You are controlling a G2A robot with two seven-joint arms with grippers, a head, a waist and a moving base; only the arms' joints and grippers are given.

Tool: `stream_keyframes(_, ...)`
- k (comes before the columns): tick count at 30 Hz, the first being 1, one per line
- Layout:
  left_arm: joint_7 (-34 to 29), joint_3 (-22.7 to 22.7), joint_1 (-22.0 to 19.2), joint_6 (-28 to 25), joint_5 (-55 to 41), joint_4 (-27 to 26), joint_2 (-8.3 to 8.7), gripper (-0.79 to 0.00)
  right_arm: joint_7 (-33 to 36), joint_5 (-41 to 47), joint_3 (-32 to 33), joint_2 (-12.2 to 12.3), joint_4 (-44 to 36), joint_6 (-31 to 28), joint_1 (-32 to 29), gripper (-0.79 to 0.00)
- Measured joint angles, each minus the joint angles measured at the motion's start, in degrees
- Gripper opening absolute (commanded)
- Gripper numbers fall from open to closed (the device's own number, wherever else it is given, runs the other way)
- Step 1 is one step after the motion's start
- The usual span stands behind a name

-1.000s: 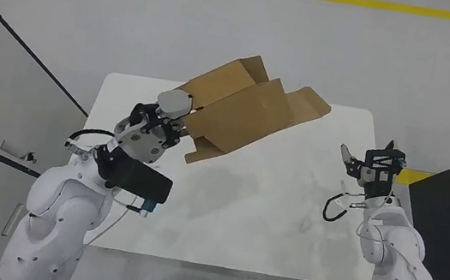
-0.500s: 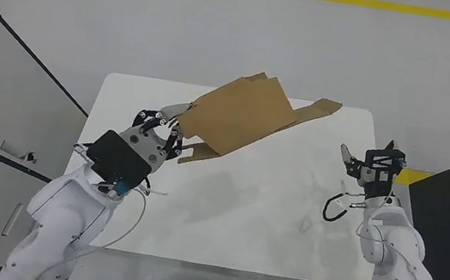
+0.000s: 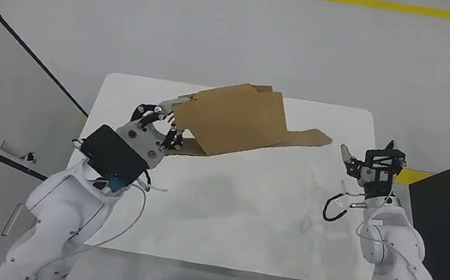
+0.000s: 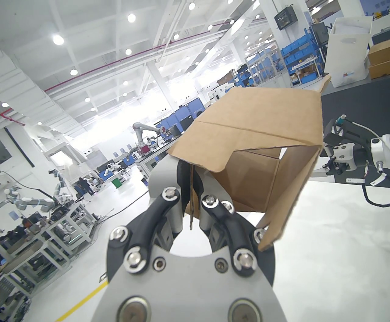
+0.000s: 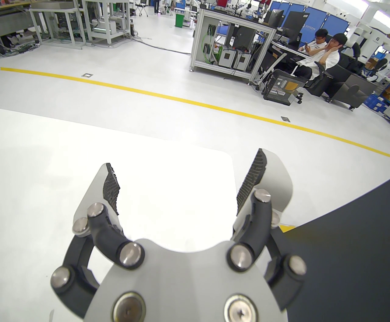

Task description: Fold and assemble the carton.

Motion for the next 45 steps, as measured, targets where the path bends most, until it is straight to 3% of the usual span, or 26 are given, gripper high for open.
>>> stream_keyframes(5,-1.4,0.2,0.0,1.8,-6.5,0.4,-0.28,-0.785,0.0,0.0,0.0,0.0,0.0,0.0,0.0,0.0)
stream_keyframes(16,-6.8,-0.8,-1.3,0.6,-19.0,-0.4,-0.45,-0.785,0.0,0.0,0.0,0.0,0.0,0.0,0.0,0.0)
stream_keyframes(29,-9.8,-1.0,-2.3,1.3,-23.6,-0.4,-0.55,-0.785,0.0,0.0,0.0,0.0,0.0,0.0,0.0,0.0)
stream_keyframes(33,-6.6,-1.5,-2.6,1.0,-18.6,-0.4,-0.45,-0.785,0.0,0.0,0.0,0.0,0.0,0.0,0.0,0.0)
stream_keyframes(36,-2.2,-2.0,-3.0,1.4,-9.8,-0.4,-0.23,-0.785,0.0,0.0,0.0,0.0,0.0,0.0,0.0,0.0)
stream_keyframes(45,16.6,-0.4,-2.5,5.7,13.5,1.1,0.37,-0.785,0.0,0.0,0.0,0.0,0.0,0.0,0.0,0.0)
